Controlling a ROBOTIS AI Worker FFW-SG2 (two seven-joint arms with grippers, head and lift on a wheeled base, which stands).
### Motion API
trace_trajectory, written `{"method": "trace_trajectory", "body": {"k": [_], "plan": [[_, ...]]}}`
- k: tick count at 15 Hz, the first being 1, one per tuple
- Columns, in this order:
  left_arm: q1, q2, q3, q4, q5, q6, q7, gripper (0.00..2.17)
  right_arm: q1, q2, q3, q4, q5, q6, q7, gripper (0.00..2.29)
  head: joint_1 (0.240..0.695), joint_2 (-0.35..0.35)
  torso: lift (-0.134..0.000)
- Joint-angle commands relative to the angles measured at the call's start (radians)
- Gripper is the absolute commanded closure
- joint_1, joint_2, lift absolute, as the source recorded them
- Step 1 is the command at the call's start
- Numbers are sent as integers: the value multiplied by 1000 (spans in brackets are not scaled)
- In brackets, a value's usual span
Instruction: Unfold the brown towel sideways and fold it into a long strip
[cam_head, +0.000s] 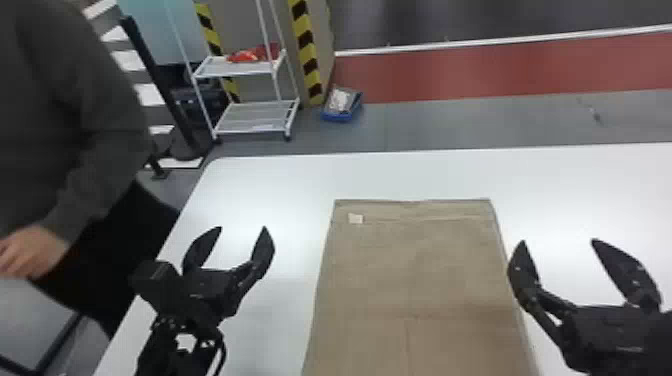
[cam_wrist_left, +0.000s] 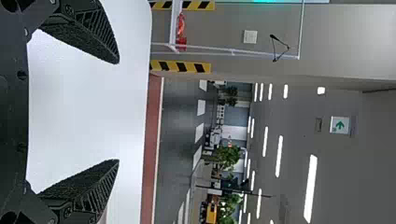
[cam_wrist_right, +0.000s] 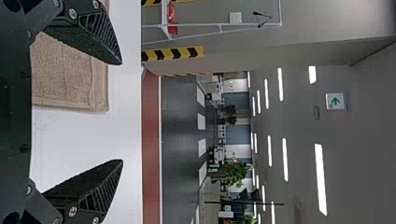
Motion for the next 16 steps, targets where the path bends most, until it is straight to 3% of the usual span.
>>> {"method": "trace_trajectory", "body": {"k": [1,8,12,16], "plan": [[-3,1,-3,0,-2,3,0,134,0,1,1,-2,0,2,0,147,695,219,-125],[-10,3,-9,4,-11,12,-11,130,-14,1,-1,4,0,33,0,147,695,209,-125],[-13,3,-15,4,-15,15,-12,130,-107,1,-30,56,-11,91,40,147,695,206,-125],[-15,3,-15,6,-17,18,-20,130,-248,1,-71,145,-94,226,106,147,695,190,-125]]}}
